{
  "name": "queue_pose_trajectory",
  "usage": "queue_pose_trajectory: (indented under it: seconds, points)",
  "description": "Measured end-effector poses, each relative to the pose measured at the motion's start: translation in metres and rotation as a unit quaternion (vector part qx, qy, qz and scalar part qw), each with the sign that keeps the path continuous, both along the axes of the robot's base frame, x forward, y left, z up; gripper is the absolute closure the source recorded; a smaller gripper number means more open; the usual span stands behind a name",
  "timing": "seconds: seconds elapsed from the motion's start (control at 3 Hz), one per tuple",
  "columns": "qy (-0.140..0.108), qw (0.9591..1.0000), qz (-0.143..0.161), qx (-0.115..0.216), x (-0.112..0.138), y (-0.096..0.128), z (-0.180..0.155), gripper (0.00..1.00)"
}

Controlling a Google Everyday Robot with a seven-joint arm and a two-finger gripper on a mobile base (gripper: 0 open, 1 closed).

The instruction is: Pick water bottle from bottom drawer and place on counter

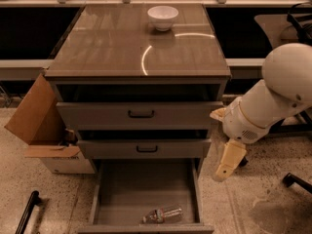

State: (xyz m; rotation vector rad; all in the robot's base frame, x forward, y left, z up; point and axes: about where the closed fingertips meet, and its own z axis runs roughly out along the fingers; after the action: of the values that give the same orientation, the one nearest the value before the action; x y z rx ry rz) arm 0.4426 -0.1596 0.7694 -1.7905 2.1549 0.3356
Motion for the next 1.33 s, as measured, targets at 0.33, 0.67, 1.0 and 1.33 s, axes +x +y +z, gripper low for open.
queue_pose_trajectory:
  seconds: [0.33,0.67,1.0,1.33]
  points:
    - [0.006,0.9998,0.010,0.014,0.004,0.015,-0.058,0.00]
    - [0.007,0.9991,0.014,0.040,0.008,0.031,-0.126,0.00]
    - [0.019,0.9975,0.020,0.065,0.011,0.048,-0.191,0.00]
    - [0.039,0.9939,0.035,0.097,0.011,0.070,-0.249,0.00]
